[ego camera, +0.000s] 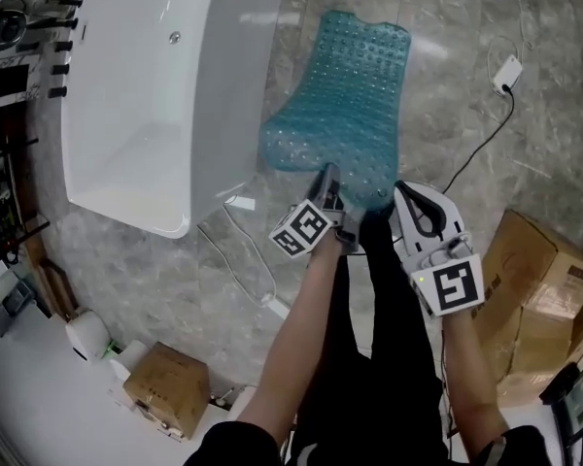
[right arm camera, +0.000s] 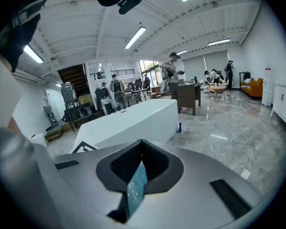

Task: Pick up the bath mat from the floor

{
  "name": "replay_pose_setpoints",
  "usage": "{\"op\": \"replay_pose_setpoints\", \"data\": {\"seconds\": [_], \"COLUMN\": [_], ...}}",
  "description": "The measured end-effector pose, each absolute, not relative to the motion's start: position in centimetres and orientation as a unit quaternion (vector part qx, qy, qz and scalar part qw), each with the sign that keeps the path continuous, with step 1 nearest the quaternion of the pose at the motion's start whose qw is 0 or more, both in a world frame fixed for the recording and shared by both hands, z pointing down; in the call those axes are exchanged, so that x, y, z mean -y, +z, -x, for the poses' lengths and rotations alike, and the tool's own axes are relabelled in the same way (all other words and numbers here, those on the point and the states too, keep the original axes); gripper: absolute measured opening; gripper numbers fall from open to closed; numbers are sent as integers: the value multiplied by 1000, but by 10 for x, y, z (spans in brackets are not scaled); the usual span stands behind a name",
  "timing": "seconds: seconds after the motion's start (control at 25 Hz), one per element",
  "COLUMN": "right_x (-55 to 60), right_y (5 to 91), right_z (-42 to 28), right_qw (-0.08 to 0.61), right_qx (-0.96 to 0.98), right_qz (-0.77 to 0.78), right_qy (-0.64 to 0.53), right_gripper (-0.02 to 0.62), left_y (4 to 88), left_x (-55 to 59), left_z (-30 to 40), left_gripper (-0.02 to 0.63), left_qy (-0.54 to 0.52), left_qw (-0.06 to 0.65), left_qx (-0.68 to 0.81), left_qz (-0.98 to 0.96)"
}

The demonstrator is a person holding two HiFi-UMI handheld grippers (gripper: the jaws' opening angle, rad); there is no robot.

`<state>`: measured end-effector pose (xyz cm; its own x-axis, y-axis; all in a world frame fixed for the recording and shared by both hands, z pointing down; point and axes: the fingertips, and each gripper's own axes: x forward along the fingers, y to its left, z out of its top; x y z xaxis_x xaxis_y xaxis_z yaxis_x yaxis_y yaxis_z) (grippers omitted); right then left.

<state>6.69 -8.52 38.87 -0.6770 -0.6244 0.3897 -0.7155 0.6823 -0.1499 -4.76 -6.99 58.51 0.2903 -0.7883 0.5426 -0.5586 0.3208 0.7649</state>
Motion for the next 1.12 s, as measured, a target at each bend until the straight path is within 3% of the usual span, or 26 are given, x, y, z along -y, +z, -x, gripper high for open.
{"op": "replay_pose_setpoints", "data": {"seconds": [0.24,0.44,1.12], "right_x": [87,82,64], "right_y": [331,288,153], "right_z": [-99,-120,-145], "right_qw": [142,176,45], "right_qx": [899,883,885], "right_qz": [-393,-412,-437], "right_qy": [128,143,155], "right_gripper": [12,12,12], "left_y": [507,437,234], "left_x": [79,83,80], "left_z": [34,25,-18], "left_gripper": [48,48,48], "left_qy": [-119,-146,-196], "left_qw": [541,529,430], "left_qx": [578,566,515], "left_qz": [-599,-615,-715]}}
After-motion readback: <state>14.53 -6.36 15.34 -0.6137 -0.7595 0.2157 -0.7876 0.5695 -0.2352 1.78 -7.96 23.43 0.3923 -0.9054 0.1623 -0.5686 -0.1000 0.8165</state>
